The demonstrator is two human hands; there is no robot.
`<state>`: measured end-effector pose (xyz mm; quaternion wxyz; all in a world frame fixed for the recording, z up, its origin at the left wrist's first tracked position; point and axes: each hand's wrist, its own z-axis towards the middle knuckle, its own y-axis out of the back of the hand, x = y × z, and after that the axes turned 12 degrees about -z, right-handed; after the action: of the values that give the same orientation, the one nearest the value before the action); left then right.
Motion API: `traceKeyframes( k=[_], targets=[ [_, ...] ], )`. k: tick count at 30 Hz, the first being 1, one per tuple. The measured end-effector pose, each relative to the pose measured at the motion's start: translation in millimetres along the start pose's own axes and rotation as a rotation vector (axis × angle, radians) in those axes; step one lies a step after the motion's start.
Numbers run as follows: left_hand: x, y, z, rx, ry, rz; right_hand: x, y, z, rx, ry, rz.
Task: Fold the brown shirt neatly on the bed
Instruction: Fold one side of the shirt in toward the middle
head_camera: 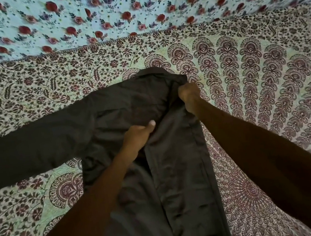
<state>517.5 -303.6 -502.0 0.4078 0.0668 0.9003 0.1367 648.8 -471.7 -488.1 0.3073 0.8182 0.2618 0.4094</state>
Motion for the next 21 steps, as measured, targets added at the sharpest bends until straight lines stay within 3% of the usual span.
traceKeyframes(
  k=[3, 6, 9, 13, 21],
  targets=[
    [-12.0, -4.7, 2.2, -0.013, 0.104, -0.198, -6.0, 4.5, 1.6, 0.048, -0.065, 0.157],
    [-15.8, -13.3, 1.3, 0.077, 0.091, -0.119, -11.3, 10.3, 5.0, 0.104, -0.061, 0.273],
    [-17.0, -28.6, -1.3, 0.139, 0.027, -0.028, -18.0, 14.8, 10.0, 0.058, -0.006, 0.228],
    [-17.4, -46.6, -5.0, 0.075, -0.087, 0.154, -22.6, 13.1, 9.4, -0.049, 0.035, 0.152],
    [-23.0, -51.5, -2.3, -0.003, 0.017, 0.123, -41.6, 10.6, 8.4, -0.188, 0.008, 0.036]
  ],
)
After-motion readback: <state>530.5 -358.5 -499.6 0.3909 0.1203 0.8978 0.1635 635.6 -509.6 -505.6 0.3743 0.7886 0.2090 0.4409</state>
